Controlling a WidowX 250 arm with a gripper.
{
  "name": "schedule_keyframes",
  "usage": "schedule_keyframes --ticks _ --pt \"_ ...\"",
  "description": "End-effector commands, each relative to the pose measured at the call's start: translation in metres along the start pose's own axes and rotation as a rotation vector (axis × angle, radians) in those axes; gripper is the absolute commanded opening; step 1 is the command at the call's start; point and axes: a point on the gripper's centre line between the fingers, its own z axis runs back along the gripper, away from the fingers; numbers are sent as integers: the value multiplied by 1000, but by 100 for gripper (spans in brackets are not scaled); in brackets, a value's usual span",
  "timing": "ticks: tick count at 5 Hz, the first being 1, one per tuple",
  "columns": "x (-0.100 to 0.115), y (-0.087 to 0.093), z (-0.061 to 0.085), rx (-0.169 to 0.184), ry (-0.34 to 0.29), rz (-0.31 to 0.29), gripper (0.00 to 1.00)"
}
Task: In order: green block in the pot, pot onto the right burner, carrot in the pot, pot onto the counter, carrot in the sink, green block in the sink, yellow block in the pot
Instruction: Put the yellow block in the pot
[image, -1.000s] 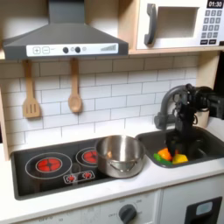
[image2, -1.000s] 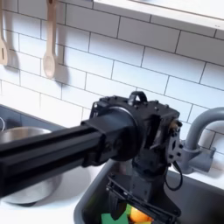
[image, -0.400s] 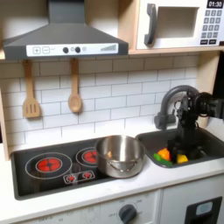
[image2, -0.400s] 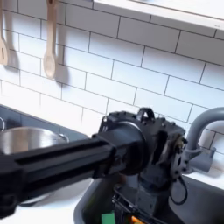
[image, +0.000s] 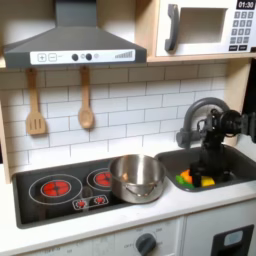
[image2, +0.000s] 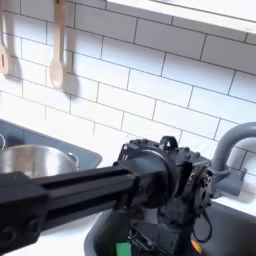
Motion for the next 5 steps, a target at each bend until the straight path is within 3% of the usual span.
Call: schedule_keyframes --ticks 1,4,5 --pt "12 4 2 -3 -60 39 100" --pt "13 5 -3 0 -49 42 99" --pt "14 6 -3 7 -56 47 0"
